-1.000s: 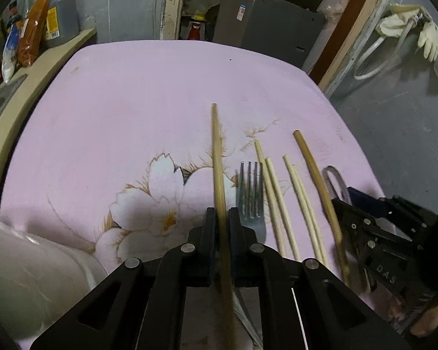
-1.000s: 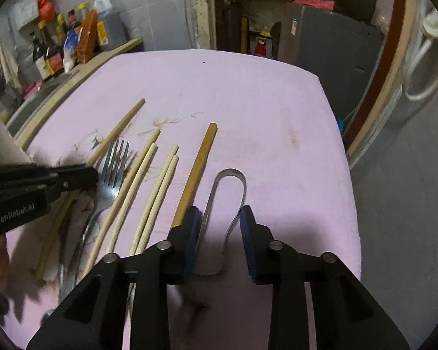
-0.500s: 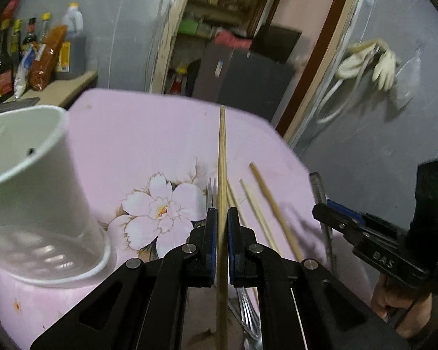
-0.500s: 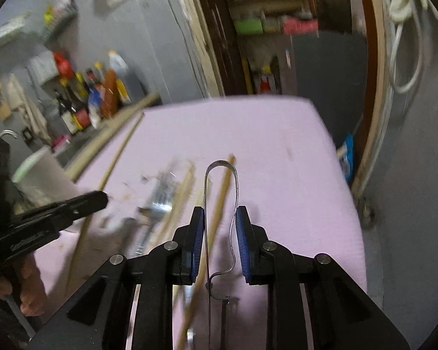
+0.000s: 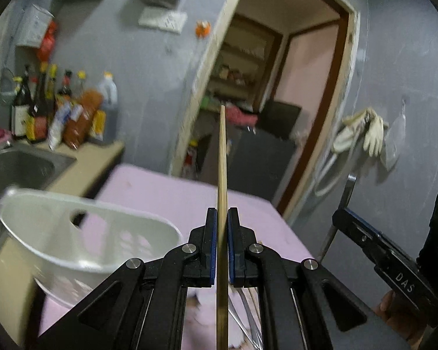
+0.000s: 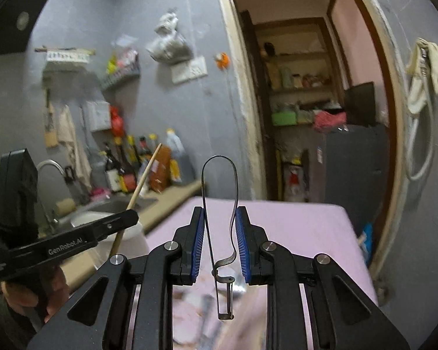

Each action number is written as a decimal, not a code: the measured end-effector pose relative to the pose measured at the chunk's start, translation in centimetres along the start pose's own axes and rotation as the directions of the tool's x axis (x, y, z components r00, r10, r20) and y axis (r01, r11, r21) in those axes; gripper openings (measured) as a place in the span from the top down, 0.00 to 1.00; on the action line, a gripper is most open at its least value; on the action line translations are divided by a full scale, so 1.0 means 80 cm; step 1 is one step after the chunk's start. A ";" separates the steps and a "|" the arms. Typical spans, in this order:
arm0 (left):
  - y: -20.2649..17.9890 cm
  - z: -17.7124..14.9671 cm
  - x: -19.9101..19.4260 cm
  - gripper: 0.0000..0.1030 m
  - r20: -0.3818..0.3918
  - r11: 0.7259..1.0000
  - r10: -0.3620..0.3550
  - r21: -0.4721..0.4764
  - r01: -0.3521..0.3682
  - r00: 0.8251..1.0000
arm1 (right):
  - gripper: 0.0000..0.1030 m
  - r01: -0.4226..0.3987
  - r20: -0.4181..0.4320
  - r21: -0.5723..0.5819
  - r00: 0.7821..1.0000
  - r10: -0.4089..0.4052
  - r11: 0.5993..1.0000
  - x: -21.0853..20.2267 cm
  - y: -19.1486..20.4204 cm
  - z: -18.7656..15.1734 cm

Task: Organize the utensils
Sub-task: 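Lift and carry the chopstick with the left tool while the right tool carries the peeler to the basket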

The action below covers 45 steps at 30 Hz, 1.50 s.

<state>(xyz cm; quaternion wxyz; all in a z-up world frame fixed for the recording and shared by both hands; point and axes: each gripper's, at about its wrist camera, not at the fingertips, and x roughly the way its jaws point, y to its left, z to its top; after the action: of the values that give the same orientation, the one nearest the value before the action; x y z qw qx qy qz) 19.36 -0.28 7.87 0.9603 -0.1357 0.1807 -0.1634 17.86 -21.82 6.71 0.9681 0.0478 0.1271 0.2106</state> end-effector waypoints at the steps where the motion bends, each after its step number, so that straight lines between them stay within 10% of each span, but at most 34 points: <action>1: 0.008 0.008 -0.008 0.96 0.025 1.000 0.010 -0.007 -0.010 1.000 | 0.82 -0.022 0.011 0.002 1.000 0.022 1.000 0.007 0.009 0.007; 15: 0.141 0.077 -0.068 0.96 0.280 0.970 0.233 -0.135 -0.202 0.931 | 0.82 -0.217 0.107 -0.008 0.970 0.217 0.976 0.065 0.118 0.057; 32: 0.199 0.045 -0.038 0.96 0.332 0.911 0.405 -0.222 -0.347 0.852 | 0.82 -0.038 0.089 -0.021 0.995 0.039 0.999 0.139 0.159 -0.004; 45: 0.187 0.005 -0.033 0.96 0.235 0.901 0.423 -0.208 -0.380 0.875 | 0.82 -0.060 0.065 -0.016 0.996 0.061 0.998 0.132 0.151 -0.010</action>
<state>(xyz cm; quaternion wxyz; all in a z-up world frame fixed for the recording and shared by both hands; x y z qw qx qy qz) 21.14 14.36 4.29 0.9753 -0.1906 0.0824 0.0751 22.15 -6.44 5.33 0.9653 0.0518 0.0923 0.2389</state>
